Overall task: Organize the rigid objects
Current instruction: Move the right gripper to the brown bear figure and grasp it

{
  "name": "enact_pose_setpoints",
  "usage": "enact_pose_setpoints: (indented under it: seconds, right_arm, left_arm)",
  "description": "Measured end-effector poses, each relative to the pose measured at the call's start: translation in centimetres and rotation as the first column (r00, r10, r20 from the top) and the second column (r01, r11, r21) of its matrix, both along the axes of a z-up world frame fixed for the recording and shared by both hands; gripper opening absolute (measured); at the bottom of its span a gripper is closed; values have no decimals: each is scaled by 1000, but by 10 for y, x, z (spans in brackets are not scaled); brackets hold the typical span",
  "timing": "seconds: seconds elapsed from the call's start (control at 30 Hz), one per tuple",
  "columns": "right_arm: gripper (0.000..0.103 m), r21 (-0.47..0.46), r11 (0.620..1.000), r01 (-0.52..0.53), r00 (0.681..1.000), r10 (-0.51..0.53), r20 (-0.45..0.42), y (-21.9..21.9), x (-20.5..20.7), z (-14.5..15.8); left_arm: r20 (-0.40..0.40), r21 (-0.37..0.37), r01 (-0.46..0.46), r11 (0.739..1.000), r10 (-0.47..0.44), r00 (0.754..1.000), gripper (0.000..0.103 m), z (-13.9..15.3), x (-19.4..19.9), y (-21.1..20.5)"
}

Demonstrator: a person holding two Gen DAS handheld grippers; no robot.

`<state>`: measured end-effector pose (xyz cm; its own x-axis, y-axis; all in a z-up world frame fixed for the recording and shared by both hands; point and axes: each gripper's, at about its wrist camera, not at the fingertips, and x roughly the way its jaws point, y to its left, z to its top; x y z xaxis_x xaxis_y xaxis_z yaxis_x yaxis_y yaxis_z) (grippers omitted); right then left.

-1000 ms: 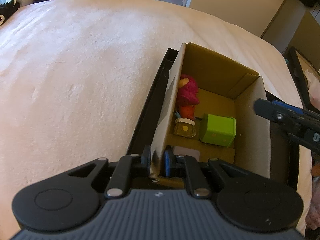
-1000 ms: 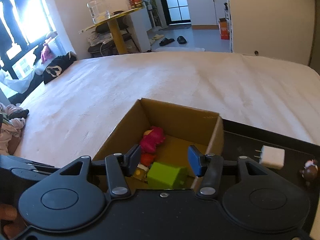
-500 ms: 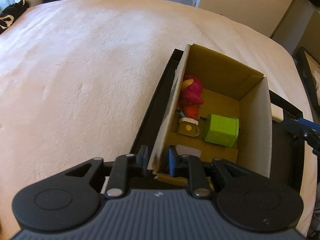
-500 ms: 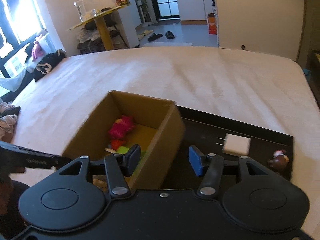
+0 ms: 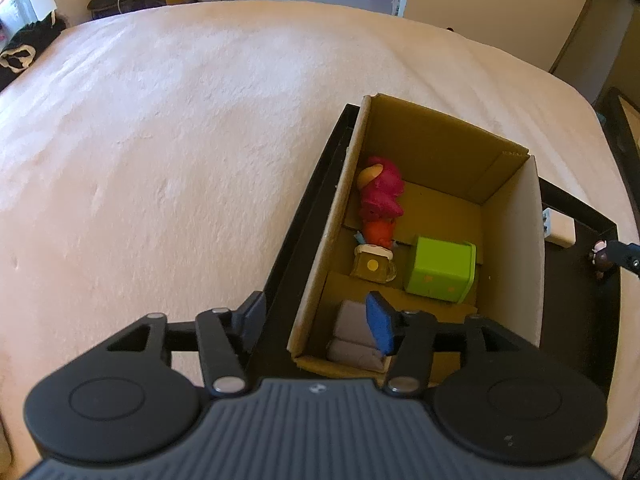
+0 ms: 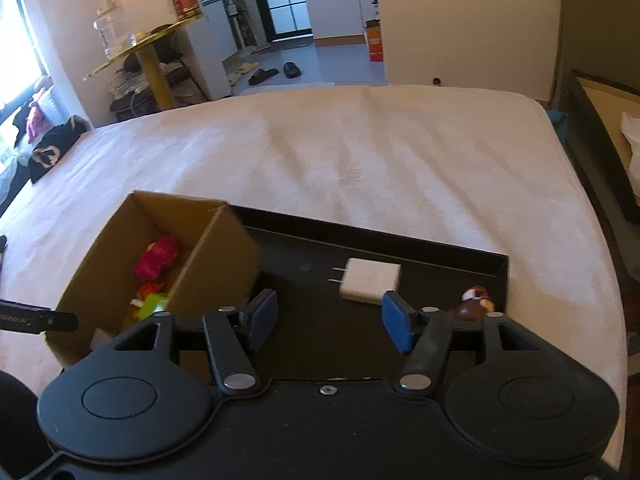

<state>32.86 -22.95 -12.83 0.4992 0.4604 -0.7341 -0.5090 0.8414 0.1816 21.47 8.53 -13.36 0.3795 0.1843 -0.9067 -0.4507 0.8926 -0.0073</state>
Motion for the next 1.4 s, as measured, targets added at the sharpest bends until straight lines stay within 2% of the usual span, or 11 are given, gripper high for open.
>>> enact_pose_setpoints:
  seconds: [0.03, 0.1, 0.2, 0.33, 0.77, 0.87, 1.07, 1.4]
  right_arm:
    - [67, 2, 1000, 5, 1000, -5, 1, -3, 2, -1]
    - [67, 3, 1000, 15, 1000, -15, 1, -10, 7, -3]
    - [67, 6, 1000, 28, 1000, -28, -2, -23, 16, -7]
    - [67, 41, 997, 61, 998, -61, -3, -39, 29, -13]
    - [64, 2, 994, 108, 994, -108, 8, -50, 54, -44]
    - [61, -6, 994, 112, 994, -112, 13, -51, 60, -49]
    - [34, -64, 991, 121, 991, -124, -51, -53, 66, -67]
    - [35, -95, 993, 70, 991, -80, -105, -46, 54, -66]
  left_arm:
    - [-2, 10, 1, 1000, -1, 1000, 58, 0, 1, -1]
    - [-7, 38, 3, 999, -3, 1000, 66, -1, 4, -5]
    - [-11, 57, 4, 998, -3, 1000, 71, -3, 8, -10]
    - [-12, 68, -1, 998, 2, 1000, 73, -6, 12, -14]
    - [-5, 92, -18, 996, 19, 1000, 74, -12, 22, -16]
    - [-7, 95, -20, 995, 21, 1000, 74, -13, 22, -14]
    - [-8, 91, -30, 995, 31, 999, 74, -14, 21, -7]
    - [-3, 83, -22, 996, 23, 1000, 74, -10, 15, -5]
